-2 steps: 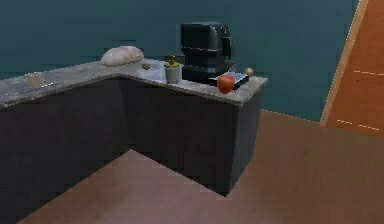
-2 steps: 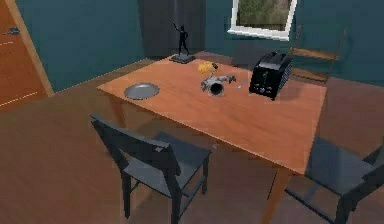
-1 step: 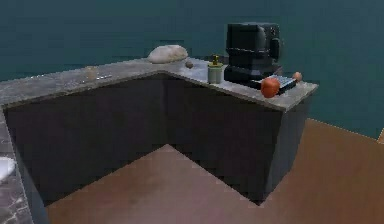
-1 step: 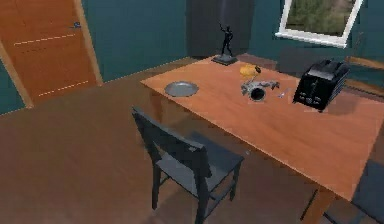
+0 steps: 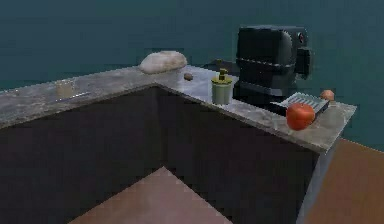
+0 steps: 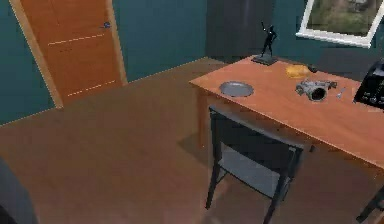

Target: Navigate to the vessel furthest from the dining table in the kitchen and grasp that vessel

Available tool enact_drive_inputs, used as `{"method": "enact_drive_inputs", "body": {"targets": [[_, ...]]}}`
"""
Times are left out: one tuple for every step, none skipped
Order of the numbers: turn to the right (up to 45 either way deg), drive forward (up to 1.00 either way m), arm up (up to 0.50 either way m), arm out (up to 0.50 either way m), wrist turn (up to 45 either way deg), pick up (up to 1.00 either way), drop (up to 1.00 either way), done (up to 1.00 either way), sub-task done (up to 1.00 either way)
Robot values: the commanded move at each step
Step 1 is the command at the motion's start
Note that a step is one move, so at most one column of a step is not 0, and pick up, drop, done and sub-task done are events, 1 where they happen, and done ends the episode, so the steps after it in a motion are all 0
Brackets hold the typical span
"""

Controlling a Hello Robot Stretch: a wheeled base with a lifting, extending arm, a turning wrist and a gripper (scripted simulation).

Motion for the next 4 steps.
{"method": "enact_drive_inputs", "body": {"targets": [[-42.0, 0.0, 0.0, 0.0, 0.0, 0.0, 0.0, 0.0, 0.0], [0.0, 0.85, 0.0, 0.0, 0.0, 0.0, 0.0, 0.0, 0.0], [-45.0, 0.0, 0.0, 0.0, 0.0, 0.0, 0.0, 0.0, 0.0], [-21.0, 0.0, 0.0, 0.0, 0.0, 0.0, 0.0, 0.0, 0.0]]}}
